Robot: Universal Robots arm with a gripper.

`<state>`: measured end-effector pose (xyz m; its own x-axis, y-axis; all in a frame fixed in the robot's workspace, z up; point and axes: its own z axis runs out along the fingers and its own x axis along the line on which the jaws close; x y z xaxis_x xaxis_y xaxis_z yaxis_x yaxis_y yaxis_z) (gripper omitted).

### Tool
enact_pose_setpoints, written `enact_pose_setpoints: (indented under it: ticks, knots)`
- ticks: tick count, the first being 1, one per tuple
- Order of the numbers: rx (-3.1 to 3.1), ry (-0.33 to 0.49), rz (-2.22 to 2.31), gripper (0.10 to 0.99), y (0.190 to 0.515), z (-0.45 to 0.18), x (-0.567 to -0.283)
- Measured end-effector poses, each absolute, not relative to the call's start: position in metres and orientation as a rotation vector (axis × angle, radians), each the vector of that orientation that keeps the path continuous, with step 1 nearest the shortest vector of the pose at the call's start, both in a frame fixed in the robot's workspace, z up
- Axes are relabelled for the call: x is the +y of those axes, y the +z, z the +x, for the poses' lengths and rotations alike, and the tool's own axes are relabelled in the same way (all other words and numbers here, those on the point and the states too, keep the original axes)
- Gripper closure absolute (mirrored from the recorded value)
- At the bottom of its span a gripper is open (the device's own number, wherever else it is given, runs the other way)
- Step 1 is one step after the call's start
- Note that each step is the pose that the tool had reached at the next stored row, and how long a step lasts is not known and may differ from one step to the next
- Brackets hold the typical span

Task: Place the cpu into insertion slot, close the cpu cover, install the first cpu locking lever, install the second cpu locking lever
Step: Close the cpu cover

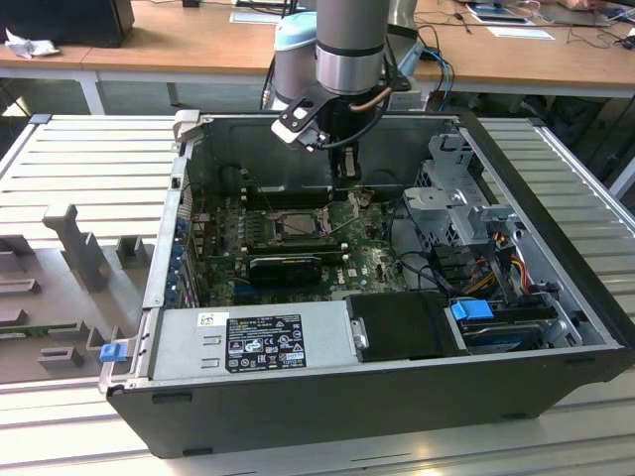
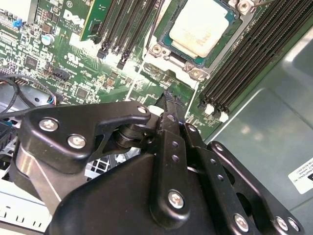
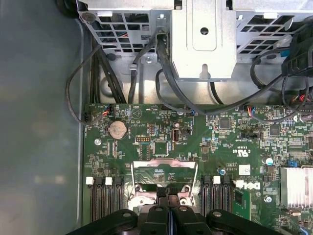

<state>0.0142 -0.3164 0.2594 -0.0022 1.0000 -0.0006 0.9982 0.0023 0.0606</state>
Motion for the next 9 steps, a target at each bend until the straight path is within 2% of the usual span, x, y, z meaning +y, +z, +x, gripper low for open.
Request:
enact_pose_setpoints:
  ticks: [9]
  knots:
    - [2.193,0.066,2.188,0.980,0.2594,0.0240,-0.3164]
